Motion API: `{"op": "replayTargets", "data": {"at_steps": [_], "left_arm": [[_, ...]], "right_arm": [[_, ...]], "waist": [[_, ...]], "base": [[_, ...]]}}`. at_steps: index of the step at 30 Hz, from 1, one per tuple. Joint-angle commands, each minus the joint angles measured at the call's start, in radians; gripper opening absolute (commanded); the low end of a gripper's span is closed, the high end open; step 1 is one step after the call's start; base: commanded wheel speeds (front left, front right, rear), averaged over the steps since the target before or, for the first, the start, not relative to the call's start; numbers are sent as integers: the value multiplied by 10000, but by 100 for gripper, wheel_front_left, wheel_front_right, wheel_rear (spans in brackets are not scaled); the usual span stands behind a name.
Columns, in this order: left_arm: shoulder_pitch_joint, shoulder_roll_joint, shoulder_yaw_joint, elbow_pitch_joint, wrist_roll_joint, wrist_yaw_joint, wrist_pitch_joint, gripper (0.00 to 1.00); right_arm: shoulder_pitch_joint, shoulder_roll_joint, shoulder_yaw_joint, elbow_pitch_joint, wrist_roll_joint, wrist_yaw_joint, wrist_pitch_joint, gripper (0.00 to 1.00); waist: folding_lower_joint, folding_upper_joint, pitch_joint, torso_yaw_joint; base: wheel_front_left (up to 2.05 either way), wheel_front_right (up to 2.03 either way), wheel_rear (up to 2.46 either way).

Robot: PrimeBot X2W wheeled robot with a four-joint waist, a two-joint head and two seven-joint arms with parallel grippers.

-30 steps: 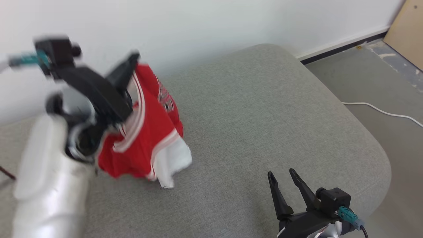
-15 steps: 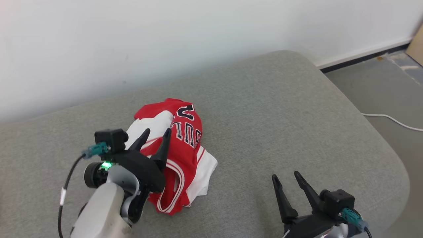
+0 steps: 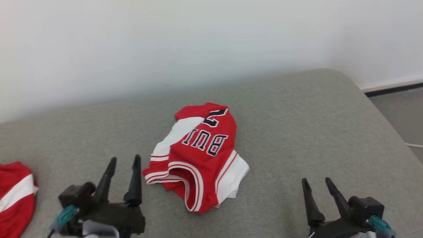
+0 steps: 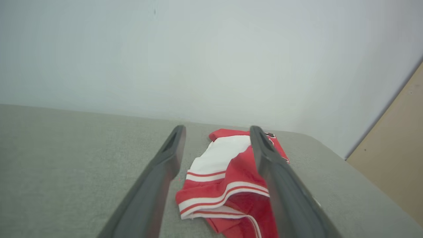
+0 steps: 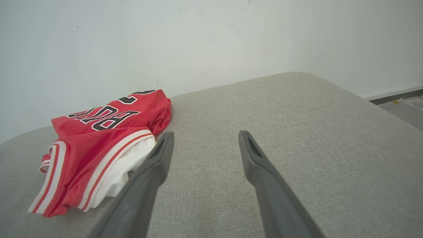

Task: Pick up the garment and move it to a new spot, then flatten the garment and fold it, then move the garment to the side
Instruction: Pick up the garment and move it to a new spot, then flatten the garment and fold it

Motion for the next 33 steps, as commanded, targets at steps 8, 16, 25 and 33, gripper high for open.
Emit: {"op": "replayTargets", "data": {"at_steps": [8,16,25,33], "left_arm": [[2091,-38,1111,-1520,888,231,-33,100],[3188,-183,1716,-2224,1340,379,-34,100],[3625,-318,1776,-2256,1677,458,-35,100],[3652,-371,1767,-2230,1753,474,-35,100]], "right_arm": [[426,-16,-454,-346,-262,9,213,100],[703,-16,-369,-388,-307,9,272,100],[885,-16,-332,-388,-271,9,366,100],[875,-16,-275,-348,-100,9,321,100]], "waist": [[0,0,-504,1166],[0,0,-658,1431],[0,0,-705,1503],[0,0,-685,1413]], "base": [[0,0,0],[0,0,0],[0,0,0],[0,0,0]]}}
